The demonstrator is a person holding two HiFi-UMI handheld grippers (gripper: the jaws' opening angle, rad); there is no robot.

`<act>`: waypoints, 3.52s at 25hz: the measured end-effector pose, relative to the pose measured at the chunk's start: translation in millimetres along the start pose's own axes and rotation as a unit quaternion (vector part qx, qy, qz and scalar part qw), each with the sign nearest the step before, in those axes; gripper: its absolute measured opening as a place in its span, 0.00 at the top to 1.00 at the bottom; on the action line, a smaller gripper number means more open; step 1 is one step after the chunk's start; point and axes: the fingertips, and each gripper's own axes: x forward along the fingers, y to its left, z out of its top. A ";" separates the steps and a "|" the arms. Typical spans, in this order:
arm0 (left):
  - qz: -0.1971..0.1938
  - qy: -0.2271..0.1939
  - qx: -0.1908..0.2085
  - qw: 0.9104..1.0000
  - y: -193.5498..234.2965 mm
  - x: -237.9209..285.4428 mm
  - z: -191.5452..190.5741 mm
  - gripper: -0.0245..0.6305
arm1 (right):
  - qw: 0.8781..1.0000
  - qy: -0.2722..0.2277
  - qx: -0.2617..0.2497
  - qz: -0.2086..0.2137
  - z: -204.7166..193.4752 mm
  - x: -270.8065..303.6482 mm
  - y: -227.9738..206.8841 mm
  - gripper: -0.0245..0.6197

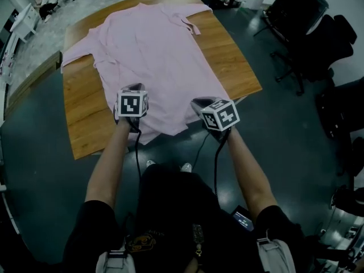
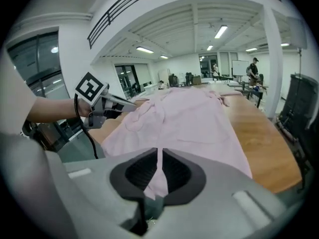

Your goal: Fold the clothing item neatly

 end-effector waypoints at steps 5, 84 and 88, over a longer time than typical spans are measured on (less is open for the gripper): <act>0.019 -0.006 -0.011 1.000 43.7 -25.9 9.4 0.95 | 0.998 -0.017 -0.054 0.037 66.8 28.9 18.9 0.92; 0.120 0.096 -0.117 0.981 377.7 182.3 37.2 0.87 | 0.993 0.037 -0.109 0.024 364.4 452.1 -142.8 0.85; 0.113 0.083 -0.118 0.983 373.2 155.5 39.6 0.87 | 0.993 0.023 -0.109 0.026 367.9 418.4 -132.1 0.84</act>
